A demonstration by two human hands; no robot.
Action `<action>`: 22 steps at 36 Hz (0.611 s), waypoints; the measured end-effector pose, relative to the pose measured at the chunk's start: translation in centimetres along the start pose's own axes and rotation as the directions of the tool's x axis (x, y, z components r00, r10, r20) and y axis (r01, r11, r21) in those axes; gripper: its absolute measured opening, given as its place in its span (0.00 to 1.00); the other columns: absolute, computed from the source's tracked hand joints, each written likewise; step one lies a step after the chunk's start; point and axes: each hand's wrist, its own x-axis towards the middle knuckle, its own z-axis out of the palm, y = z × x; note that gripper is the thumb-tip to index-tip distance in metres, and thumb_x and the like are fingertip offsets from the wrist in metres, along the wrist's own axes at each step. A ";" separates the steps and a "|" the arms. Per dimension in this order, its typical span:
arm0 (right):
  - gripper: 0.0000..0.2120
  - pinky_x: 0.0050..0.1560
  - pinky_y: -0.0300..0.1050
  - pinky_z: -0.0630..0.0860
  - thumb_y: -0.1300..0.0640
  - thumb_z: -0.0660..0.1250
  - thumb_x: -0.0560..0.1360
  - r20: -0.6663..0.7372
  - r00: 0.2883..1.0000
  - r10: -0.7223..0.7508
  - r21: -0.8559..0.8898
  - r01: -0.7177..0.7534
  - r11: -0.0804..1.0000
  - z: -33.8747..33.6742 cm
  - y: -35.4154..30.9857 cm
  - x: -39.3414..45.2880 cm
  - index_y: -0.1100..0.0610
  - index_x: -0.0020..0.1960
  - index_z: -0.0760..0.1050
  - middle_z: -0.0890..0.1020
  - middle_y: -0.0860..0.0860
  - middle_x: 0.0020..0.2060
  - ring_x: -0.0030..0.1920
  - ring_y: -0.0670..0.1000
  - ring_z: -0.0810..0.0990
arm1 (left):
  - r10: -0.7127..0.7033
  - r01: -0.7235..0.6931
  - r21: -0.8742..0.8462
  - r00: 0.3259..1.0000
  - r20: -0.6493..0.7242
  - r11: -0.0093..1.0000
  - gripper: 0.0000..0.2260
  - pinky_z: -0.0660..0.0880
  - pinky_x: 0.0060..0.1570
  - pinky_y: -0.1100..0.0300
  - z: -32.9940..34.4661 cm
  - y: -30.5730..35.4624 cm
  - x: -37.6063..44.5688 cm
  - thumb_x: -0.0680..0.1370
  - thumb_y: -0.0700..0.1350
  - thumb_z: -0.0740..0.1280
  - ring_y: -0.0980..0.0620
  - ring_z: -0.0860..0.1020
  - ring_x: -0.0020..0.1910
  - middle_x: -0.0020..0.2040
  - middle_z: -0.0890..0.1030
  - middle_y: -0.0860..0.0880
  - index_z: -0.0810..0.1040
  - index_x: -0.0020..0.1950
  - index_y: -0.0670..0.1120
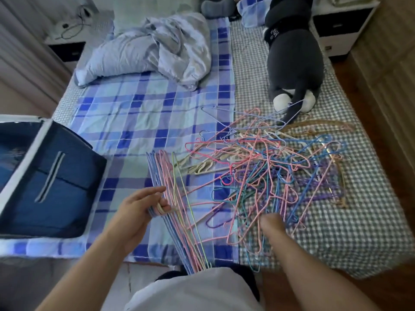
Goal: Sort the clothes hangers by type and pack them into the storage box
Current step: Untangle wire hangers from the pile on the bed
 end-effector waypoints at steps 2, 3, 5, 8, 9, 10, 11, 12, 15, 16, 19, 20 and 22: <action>0.13 0.33 0.49 0.79 0.55 0.67 0.77 -0.021 0.999 0.048 0.028 -0.047 0.998 0.0 0.3 2.5 0.66 0.50 0.78 0.83 0.60 0.38 0.35 0.58 0.81 | 0.004 -0.003 0.009 1.000 -0.026 1.000 0.10 0.82 0.43 0.57 -0.6 -0.3 -0.3 0.82 0.32 0.61 0.44 0.81 0.40 0.38 0.80 0.40 0.80 0.58 0.36; 0.13 0.35 0.51 0.81 0.55 0.68 0.77 -0.018 0.998 0.062 0.050 -0.061 0.997 0.1 0.2 3.3 0.66 0.51 0.79 0.84 0.61 0.39 0.35 0.58 0.82 | 0.001 0.000 0.011 0.999 -0.042 1.000 0.10 0.82 0.46 0.54 -1.1 -0.5 -0.4 0.81 0.32 0.61 0.43 0.82 0.40 0.38 0.80 0.40 0.80 0.58 0.36; 0.13 0.37 0.51 0.80 0.55 0.66 0.78 -0.030 0.998 0.060 0.025 -0.059 0.998 0.6 -0.2 4.2 0.65 0.49 0.81 0.84 0.61 0.39 0.36 0.58 0.83 | -0.006 0.007 0.016 0.998 -0.057 1.000 0.11 0.80 0.52 0.49 -2.0 -0.8 -0.7 0.82 0.32 0.60 0.40 0.82 0.43 0.38 0.80 0.40 0.80 0.58 0.36; 0.11 0.33 0.43 0.72 0.57 0.65 0.78 -0.045 0.999 0.019 -0.032 -0.020 0.999 0.1 -1.2 3.1 0.63 0.45 0.81 0.81 0.58 0.36 0.33 0.55 0.78 | -0.016 0.017 0.033 0.999 -0.050 0.999 0.11 0.79 0.54 0.48 -2.6 -1.0 -1.3 0.83 0.35 0.60 0.41 0.81 0.43 0.40 0.81 0.39 0.81 0.60 0.37; 0.10 0.33 0.43 0.71 0.58 0.66 0.78 -0.042 0.999 0.004 -0.029 -0.005 1.000 0.1 -1.5 3.2 0.63 0.46 0.82 0.81 0.57 0.36 0.33 0.55 0.77 | -0.015 0.017 0.029 0.998 -0.056 0.999 0.12 0.79 0.52 0.49 -2.6 -1.1 -1.5 0.83 0.35 0.60 0.42 0.81 0.43 0.41 0.81 0.39 0.81 0.60 0.37; 0.09 0.35 0.44 0.73 0.58 0.67 0.77 -0.054 0.998 -0.008 -0.020 0.007 1.000 0.3 -1.6 3.3 0.63 0.47 0.83 0.81 0.57 0.36 0.34 0.55 0.78 | -0.008 0.009 0.023 0.998 -0.062 1.000 0.12 0.80 0.49 0.52 -2.5 -1.1 -1.6 0.83 0.35 0.60 0.44 0.81 0.41 0.40 0.81 0.39 0.81 0.59 0.38; 0.09 0.39 0.45 0.76 0.58 0.68 0.76 -0.064 0.998 -0.016 0.004 0.016 1.000 0.5 -1.7 3.4 0.63 0.48 0.83 0.81 0.58 0.37 0.36 0.56 0.79 | -0.003 0.004 0.012 0.998 -0.066 1.000 0.12 0.80 0.45 0.55 -2.4 -1.1 -1.6 0.82 0.34 0.60 0.46 0.81 0.39 0.40 0.81 0.39 0.81 0.59 0.37; 0.10 0.44 0.48 0.79 0.57 0.69 0.75 -0.063 0.998 -0.022 0.024 0.024 0.999 0.7 -1.7 3.3 0.63 0.49 0.84 0.82 0.59 0.38 0.39 0.57 0.81 | 0.000 0.000 -0.006 0.998 -0.070 1.000 0.12 0.80 0.42 0.59 -2.3 -1.0 -1.7 0.82 0.33 0.60 0.47 0.81 0.38 0.39 0.81 0.40 0.81 0.59 0.37; 0.15 0.48 0.50 0.79 0.53 0.70 0.76 -0.061 0.998 -0.016 0.025 0.018 1.000 1.0 -1.9 2.9 0.64 0.53 0.82 0.84 0.62 0.47 0.47 0.60 0.83 | -0.006 0.004 -0.033 0.997 -0.074 0.999 0.12 0.80 0.38 0.63 -2.1 -1.1 -1.6 0.82 0.33 0.60 0.48 0.81 0.37 0.40 0.81 0.40 0.80 0.60 0.36; 0.16 0.48 0.50 0.80 0.52 0.70 0.76 -0.056 0.998 -0.006 0.036 0.008 0.999 1.1 -1.8 3.2 0.65 0.54 0.81 0.84 0.62 0.48 0.47 0.61 0.83 | -0.010 0.007 -0.036 0.998 -0.069 0.999 0.12 0.80 0.38 0.63 -2.1 -1.2 -1.6 0.81 0.33 0.60 0.48 0.81 0.38 0.41 0.81 0.39 0.80 0.60 0.36; 0.17 0.48 0.56 0.83 0.52 0.71 0.75 -0.034 0.998 0.056 0.074 -0.053 0.996 1.5 -1.6 4.8 0.67 0.53 0.81 0.84 0.63 0.45 0.43 0.61 0.84 | -0.019 0.017 -0.034 0.998 -0.055 0.999 0.11 0.81 0.40 0.62 -2.2 -1.1 -1.5 0.81 0.33 0.61 0.48 0.82 0.40 0.43 0.82 0.39 0.81 0.60 0.37; 0.17 0.48 0.58 0.83 0.52 0.70 0.75 -0.042 0.997 0.060 0.072 -0.057 0.996 1.6 -1.4 5.5 0.67 0.53 0.81 0.84 0.63 0.44 0.42 0.61 0.85 | -0.025 0.024 -0.030 0.998 -0.052 0.999 0.12 0.81 0.41 0.61 -2.2 -1.1 -1.5 0.81 0.33 0.61 0.47 0.82 0.40 0.43 0.82 0.40 0.80 0.61 0.37; 0.16 0.48 0.56 0.82 0.53 0.70 0.76 -0.074 0.996 0.058 0.037 -0.055 0.998 1.6 -1.6 5.5 0.68 0.51 0.81 0.84 0.63 0.45 0.44 0.62 0.85 | -0.029 0.028 -0.014 0.998 -0.047 1.000 0.12 0.81 0.43 0.60 -2.4 -1.1 -1.5 0.81 0.33 0.62 0.47 0.82 0.43 0.44 0.82 0.40 0.80 0.62 0.37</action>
